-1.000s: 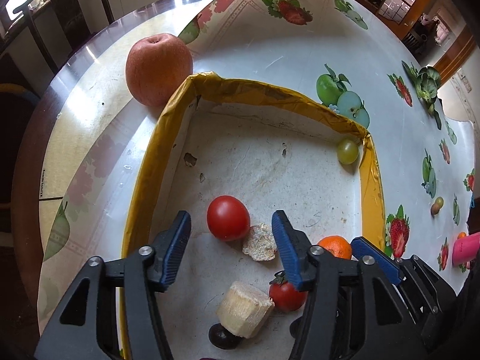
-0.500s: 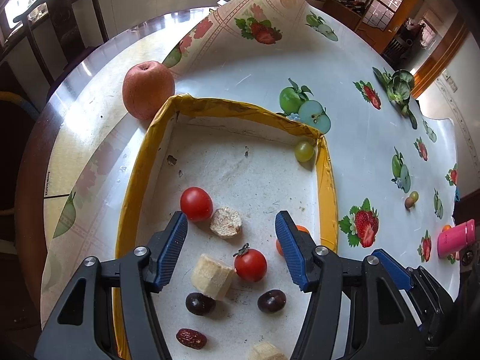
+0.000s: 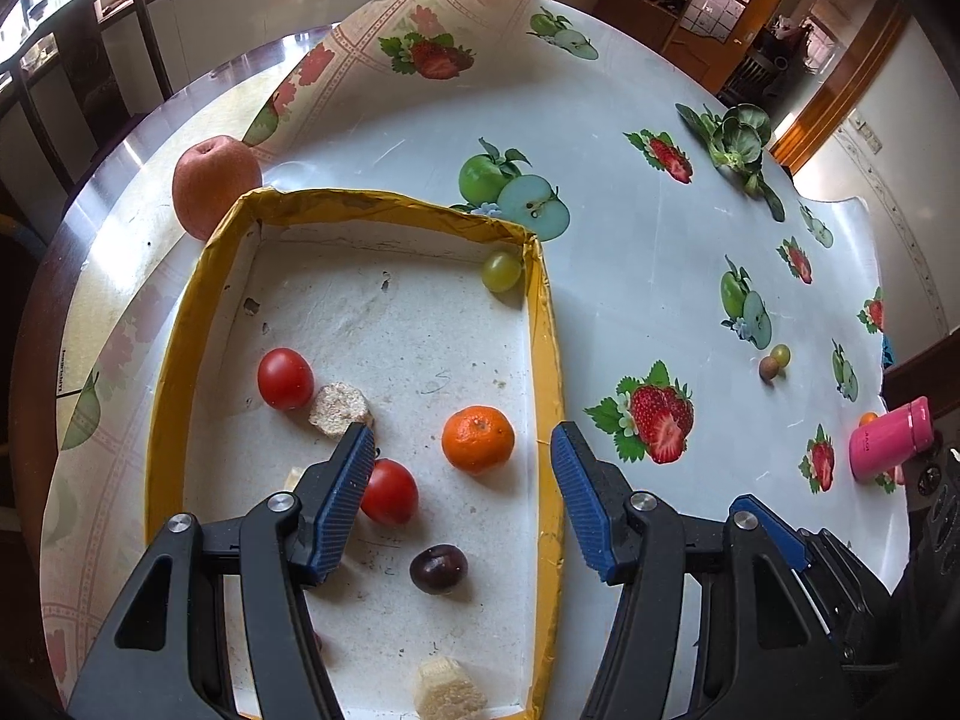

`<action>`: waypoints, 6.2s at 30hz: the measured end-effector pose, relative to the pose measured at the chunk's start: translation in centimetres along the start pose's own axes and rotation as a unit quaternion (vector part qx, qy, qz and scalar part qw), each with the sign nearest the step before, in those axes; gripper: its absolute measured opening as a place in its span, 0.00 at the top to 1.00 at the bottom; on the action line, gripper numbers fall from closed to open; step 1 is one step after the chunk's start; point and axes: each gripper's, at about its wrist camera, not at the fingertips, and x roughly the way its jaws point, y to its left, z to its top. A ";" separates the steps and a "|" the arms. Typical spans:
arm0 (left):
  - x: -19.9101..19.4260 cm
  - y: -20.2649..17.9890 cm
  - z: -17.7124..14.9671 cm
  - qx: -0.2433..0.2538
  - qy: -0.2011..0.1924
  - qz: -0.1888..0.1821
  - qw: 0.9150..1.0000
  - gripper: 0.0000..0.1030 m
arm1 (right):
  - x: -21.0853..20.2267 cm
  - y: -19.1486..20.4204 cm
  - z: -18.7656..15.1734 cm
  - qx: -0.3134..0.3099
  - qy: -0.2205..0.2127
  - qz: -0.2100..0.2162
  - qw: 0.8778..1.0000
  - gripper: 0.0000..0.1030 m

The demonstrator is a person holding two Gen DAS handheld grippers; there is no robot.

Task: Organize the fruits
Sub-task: 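Move both tools out of the tray toward the nut and green grape, then grasp the brown nut with the left tool while the right tool grasps the green grape, then carry the brown nut and green grape over the tray with both tools, then open the left tool to drop the nut while the right tool drops the grape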

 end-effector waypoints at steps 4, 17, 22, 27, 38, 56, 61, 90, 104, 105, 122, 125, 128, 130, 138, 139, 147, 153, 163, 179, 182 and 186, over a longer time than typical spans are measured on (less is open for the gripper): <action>0.3 -1.8 -0.2 0.013 0.005 -0.009 1.000 0.42 | -0.5 -1.5 -0.4 0.013 -0.003 -0.008 1.000 0.48; 2.2 -8.7 -1.2 0.064 0.027 -0.029 0.997 0.42 | -2.1 -8.7 -1.7 0.067 -0.011 -0.039 0.997 0.48; 3.2 -11.2 -1.1 0.082 0.034 -0.034 0.995 0.42 | -2.6 -12.0 -1.6 0.088 -0.019 -0.056 0.994 0.48; 4.7 -14.2 -0.9 0.109 0.039 -0.036 0.993 0.42 | -2.6 -16.3 -0.2 0.114 -0.033 -0.073 0.990 0.48; 8.4 -19.5 -0.9 0.152 0.059 -0.052 0.985 0.42 | 0.4 -21.3 5.3 0.138 -0.040 -0.080 0.986 0.58; 13.3 -25.9 1.1 0.175 0.058 -0.064 0.981 0.42 | -1.4 -23.8 4.5 0.158 -0.073 -0.080 0.982 0.76; 13.9 -27.6 1.5 0.187 0.034 -0.062 0.980 0.49 | -3.7 -24.2 2.2 0.183 -0.086 -0.081 0.976 0.76; 4.1 -15.6 -3.5 0.130 0.016 -0.029 0.991 0.81 | -6.5 -15.9 -1.3 0.146 -0.078 -0.053 0.985 0.76; -0.2 -8.4 -3.7 0.081 -0.012 -0.012 0.997 0.81 | -6.3 -8.6 -0.8 0.090 -0.075 -0.032 0.993 0.76; -0.4 -8.0 -3.7 0.078 -0.013 -0.011 0.997 0.81 | -6.2 -8.1 -0.7 0.086 -0.074 -0.031 0.993 0.76; -2.0 -2.3 -3.6 0.040 -0.024 0.005 0.999 0.81 | -4.2 -2.0 0.1 0.036 -0.056 -0.006 0.998 0.76; -2.1 -1.5 -3.6 0.036 -0.024 0.007 0.999 0.81 | -3.8 -1.3 0.1 0.034 -0.054 -0.004 0.998 0.76; -2.0 -0.8 -3.5 0.031 -0.022 0.009 0.999 0.81 | -3.4 -0.7 0.2 0.029 -0.052 0.000 0.998 0.76; -2.0 -0.3 -3.5 0.027 -0.022 0.010 0.999 0.81 | -3.1 -0.3 0.2 0.027 -0.050 0.001 0.998 0.76; -1.7 1.7 -3.2 0.012 -0.020 0.016 1.000 0.81 | -1.6 1.5 0.5 0.014 -0.040 0.010 0.999 0.76; -1.7 2.0 -3.1 0.010 -0.020 0.017 1.000 0.81 | -1.4 1.8 0.6 0.012 -0.038 0.011 0.999 0.76; -1.0 3.6 -2.3 -0.003 -0.016 0.023 1.000 0.81 | 0.3 3.6 1.4 -0.005 -0.029 0.024 0.999 0.76; -0.2 4.7 -1.0 -0.010 -0.014 0.026 1.000 0.81 | 1.9 5.0 2.9 -0.017 -0.024 0.036 0.999 0.76; 1.7 6.3 3.6 -0.018 -0.021 0.037 0.999 0.81 | 6.2 7.3 6.5 -0.046 -0.018 0.060 0.997 0.76; 6.6 7.2 5.9 -0.013 0.016 0.053 0.998 0.81 | 12.6 8.8 7.4 -0.092 0.038 0.061 0.993 0.76; 7.1 7.1 6.0 -0.014 0.020 0.054 0.998 0.81 | 12.8 8.7 7.5 -0.096 0.039 0.058 0.993 0.76; 7.8 7.3 6.0 -0.018 0.030 0.059 0.998 0.81 | 13.3 8.7 7.6 -0.096 0.043 0.055 0.993 0.75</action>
